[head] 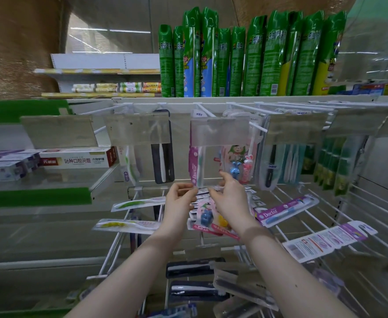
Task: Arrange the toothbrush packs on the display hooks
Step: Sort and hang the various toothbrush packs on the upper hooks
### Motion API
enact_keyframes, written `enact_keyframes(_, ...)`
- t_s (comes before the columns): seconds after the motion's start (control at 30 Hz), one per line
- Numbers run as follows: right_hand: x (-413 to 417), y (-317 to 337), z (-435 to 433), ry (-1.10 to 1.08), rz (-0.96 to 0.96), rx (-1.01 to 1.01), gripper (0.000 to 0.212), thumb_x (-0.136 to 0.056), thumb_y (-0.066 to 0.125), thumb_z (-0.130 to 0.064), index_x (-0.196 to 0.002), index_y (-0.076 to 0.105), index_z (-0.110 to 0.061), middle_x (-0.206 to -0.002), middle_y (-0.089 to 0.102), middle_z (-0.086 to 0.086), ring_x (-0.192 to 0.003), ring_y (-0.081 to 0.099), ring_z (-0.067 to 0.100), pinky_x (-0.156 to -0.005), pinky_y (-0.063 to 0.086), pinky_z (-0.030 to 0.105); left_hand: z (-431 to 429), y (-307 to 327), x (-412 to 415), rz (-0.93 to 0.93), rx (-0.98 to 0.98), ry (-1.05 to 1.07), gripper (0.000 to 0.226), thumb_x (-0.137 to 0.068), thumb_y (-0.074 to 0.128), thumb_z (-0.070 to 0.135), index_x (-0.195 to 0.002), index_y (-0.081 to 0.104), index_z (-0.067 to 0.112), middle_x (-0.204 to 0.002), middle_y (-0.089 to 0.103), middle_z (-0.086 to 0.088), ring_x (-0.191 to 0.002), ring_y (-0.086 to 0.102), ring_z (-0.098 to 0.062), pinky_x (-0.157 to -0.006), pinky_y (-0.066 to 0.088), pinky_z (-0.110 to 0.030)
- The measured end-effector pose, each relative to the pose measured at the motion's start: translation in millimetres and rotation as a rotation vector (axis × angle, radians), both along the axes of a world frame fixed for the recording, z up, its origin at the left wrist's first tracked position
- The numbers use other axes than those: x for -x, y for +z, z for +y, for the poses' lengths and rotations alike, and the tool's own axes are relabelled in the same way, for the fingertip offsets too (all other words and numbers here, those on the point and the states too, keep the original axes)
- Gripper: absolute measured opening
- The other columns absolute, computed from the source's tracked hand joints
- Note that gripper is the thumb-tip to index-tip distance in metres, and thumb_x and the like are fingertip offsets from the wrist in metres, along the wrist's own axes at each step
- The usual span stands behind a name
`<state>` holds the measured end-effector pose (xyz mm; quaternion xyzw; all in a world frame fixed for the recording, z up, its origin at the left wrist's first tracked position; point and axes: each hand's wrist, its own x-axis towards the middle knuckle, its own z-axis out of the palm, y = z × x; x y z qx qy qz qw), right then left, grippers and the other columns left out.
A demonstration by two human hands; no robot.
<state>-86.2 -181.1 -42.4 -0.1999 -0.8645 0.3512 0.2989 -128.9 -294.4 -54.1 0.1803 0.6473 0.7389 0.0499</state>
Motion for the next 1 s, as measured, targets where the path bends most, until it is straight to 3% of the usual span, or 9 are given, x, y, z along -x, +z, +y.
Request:
enact_keyframes(0.1, -14, -5, 0, -0.012, -0.002, -0.007, 0.058, -0.090, 0.060, -0.022, -0.143, 0.036, -0.016, -0.136, 0.051, 0.007, -0.115, 0.055, 0.021, -0.092, 0.045, 0.030, 1, -7, -6, -0.016, 0.016, -0.014, 0.007, -0.090, 0.060, 0.019, -0.096, 0.055, 0.017, -0.099, 0.061, -0.006, -0.087, 0.059, -0.017, -0.071, 0.047, -0.025)
enact_keyframes(0.2, -25, -9, 1, -0.033, 0.007, 0.022, 0.055, -0.091, 0.060, -0.022, -0.141, 0.038, -0.018, -0.133, 0.053, 0.006, -0.114, 0.055, 0.021, -0.094, 0.047, 0.032, 5, -11, -14, -0.029, 0.012, -0.026, 0.012, -0.090, 0.060, 0.016, -0.100, 0.056, 0.012, -0.099, 0.061, -0.007, -0.084, 0.058, -0.017, -0.069, 0.046, -0.024)
enact_keyframes(0.3, -35, -14, 6, -0.069, -0.010, 0.017, 0.052, -0.090, 0.061, -0.024, -0.138, 0.041, -0.019, -0.130, 0.056, 0.006, -0.112, 0.056, 0.022, -0.094, 0.048, 0.038, 10, -16, -21, -0.021, 0.043, -0.031, 0.010, -0.089, 0.061, 0.016, -0.098, 0.056, 0.014, -0.101, 0.061, -0.008, -0.091, 0.059, -0.021, -0.079, 0.050, -0.031)
enact_keyframes(0.4, -45, -18, 14, -0.102, -0.033, 0.015, 0.049, -0.090, 0.061, -0.025, -0.135, 0.044, -0.019, -0.131, 0.055, 0.006, -0.116, 0.054, 0.023, -0.095, 0.046, 0.035, 18, -20, -30, 0.004, 0.071, -0.031, 0.010, -0.089, 0.062, 0.015, -0.097, 0.056, 0.016, -0.101, 0.060, -0.006, -0.095, 0.059, -0.021, -0.083, 0.049, -0.036)
enact_keyframes(0.6, -63, -27, 37, -0.135, -0.045, 0.053, 0.048, -0.089, 0.063, -0.024, -0.133, 0.046, -0.017, -0.130, 0.056, 0.005, -0.116, 0.054, 0.023, -0.097, 0.046, 0.036, 40, -20, -54, 0.131, 0.083, -0.055, 0.012, -0.089, 0.061, 0.014, -0.099, 0.055, 0.012, -0.094, 0.057, 0.003, -0.084, 0.054, -0.008, -0.055, 0.046, -0.010)
enact_keyframes(0.73, -78, -31, 66, -0.179, -0.072, 0.028, 0.046, -0.087, 0.064, -0.023, -0.130, 0.048, -0.017, -0.126, 0.056, 0.006, -0.115, 0.053, 0.022, -0.096, 0.045, 0.034, 66, -20, -63, 0.197, 0.120, -0.124, 0.013, -0.088, 0.061, 0.008, -0.091, 0.054, 0.018, -0.091, 0.057, 0.003, -0.085, 0.057, -0.015, -0.065, 0.054, -0.030)
enact_keyframes(0.77, -83, -31, 74, -0.186, -0.077, 0.005, 0.046, -0.087, 0.064, -0.024, -0.130, 0.049, -0.017, -0.126, 0.055, 0.006, -0.116, 0.052, 0.022, -0.097, 0.044, 0.034, 75, -20, -64, 0.222, 0.132, -0.129, 0.015, -0.087, 0.062, 0.007, -0.089, 0.054, 0.020, -0.090, 0.057, 0.003, -0.085, 0.057, -0.015, -0.070, 0.053, -0.031)
enact_keyframes(0.87, -99, -33, 104, -0.206, -0.134, -0.065, 0.043, -0.087, 0.062, -0.028, -0.128, 0.052, -0.018, -0.127, 0.055, 0.005, -0.119, 0.049, 0.024, -0.100, 0.041, 0.037, 104, -20, -70, 0.273, 0.173, -0.163, 0.016, -0.086, 0.063, 0.007, -0.088, 0.053, 0.019, -0.089, 0.058, 0.002, -0.082, 0.056, -0.010, -0.073, 0.046, -0.015)
enact_keyframes(1.0, -120, -34, 143, -0.139, -0.256, -0.170, 0.037, -0.086, 0.062, -0.029, -0.122, 0.058, -0.021, -0.127, 0.056, 0.002, -0.119, 0.050, 0.022, -0.101, 0.039, 0.037, 143, -25, -77, 0.329, 0.314, -0.203, 0.015, -0.086, 0.064, 0.013, -0.096, 0.054, 0.018, -0.102, 0.059, -0.003, -0.093, 0.056, -0.015, -0.082, 0.047, -0.026)
